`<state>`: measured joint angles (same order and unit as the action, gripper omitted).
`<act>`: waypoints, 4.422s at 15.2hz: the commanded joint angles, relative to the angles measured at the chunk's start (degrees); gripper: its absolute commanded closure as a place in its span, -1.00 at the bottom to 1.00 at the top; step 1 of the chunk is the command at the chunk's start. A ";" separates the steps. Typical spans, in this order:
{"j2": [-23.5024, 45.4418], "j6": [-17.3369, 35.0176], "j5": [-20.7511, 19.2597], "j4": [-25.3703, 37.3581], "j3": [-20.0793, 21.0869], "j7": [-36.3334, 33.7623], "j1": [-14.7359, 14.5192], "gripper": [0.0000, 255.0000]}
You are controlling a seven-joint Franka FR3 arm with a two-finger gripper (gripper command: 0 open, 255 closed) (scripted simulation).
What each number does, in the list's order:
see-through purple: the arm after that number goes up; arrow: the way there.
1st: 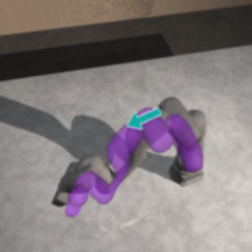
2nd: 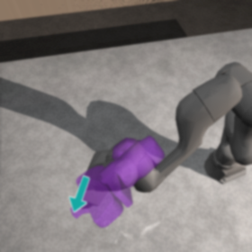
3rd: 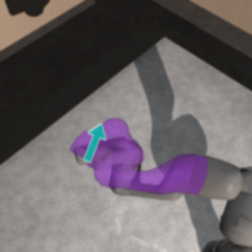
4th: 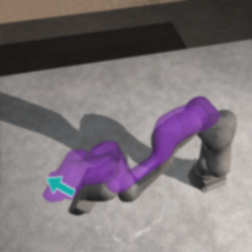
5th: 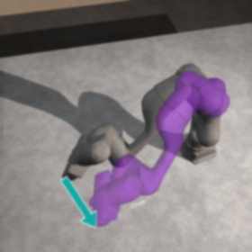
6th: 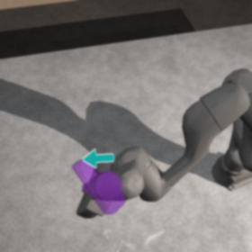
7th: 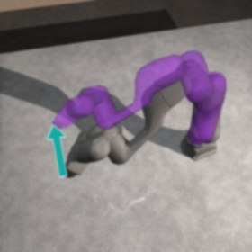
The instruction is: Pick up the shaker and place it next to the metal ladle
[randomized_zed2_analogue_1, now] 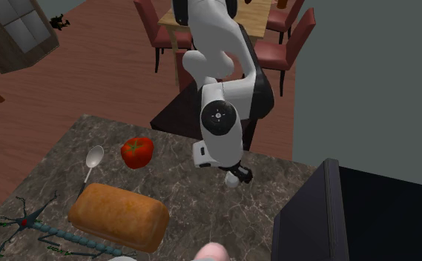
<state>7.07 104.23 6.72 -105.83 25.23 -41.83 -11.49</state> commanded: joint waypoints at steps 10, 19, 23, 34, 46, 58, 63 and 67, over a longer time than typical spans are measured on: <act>1.18 4.69 -0.23 -3.50 0.23 -0.37 -0.47 -1.00; 1.17 4.67 -0.22 -3.50 0.23 -0.37 -0.47 1.00; 1.20 4.66 -0.24 -3.47 0.23 -0.37 -0.47 1.00; -0.80 -2.60 0.38 1.98 0.26 -0.80 -0.21 1.00; -1.44 -11.60 0.51 10.45 0.29 -1.85 -0.14 1.00; 0.09 -21.12 -0.05 21.52 0.51 -3.60 -0.51 1.00; -2.58 -20.81 0.43 17.92 -2.02 2.41 2.93 1.00; -4.16 -20.57 0.27 15.43 -4.63 8.20 6.01 1.00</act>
<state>3.58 83.45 6.95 -89.34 21.27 -35.21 -6.25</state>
